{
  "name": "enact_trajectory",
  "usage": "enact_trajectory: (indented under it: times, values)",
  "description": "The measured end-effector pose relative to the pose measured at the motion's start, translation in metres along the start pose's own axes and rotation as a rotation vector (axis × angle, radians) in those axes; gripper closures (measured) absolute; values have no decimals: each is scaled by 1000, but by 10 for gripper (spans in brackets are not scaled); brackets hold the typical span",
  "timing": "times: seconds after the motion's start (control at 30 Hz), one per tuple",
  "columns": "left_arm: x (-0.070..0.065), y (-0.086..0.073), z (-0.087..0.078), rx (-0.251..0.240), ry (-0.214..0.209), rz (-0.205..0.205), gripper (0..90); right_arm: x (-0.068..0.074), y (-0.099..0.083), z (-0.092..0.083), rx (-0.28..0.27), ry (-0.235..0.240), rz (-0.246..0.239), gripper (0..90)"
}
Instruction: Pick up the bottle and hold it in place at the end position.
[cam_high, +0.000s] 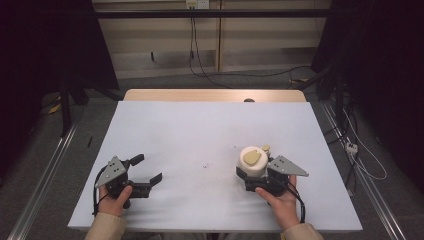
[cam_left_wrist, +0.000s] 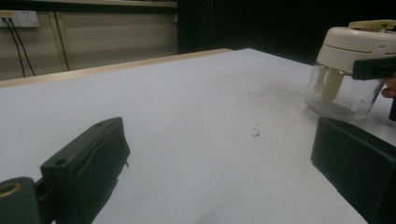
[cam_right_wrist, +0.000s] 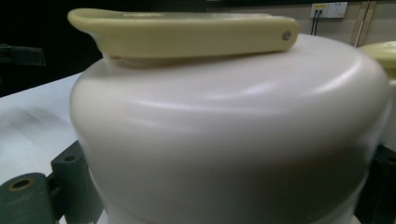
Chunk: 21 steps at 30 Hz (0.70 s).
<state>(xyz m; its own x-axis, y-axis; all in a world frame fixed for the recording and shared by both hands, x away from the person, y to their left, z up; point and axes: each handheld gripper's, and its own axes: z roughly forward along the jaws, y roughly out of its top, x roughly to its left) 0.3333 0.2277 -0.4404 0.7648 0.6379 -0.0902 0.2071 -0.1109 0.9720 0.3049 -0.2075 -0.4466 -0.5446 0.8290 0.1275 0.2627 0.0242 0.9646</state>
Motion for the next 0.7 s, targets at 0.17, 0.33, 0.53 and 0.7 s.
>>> enact_trajectory:
  times: [0.17,0.33,0.53,0.7]
  values:
    - [0,0,0,2,0,-4,33,3,5,7,-3,5,-13,66]
    - [0,0,0,-6,0,-4,32,3,8,14,-7,7,-8,66]
    - [0,0,0,-2,1,-3,33,2,12,23,-7,-3,-6,66]
    - [0,0,0,-8,0,-4,33,3,15,28,-2,-4,-22,66]
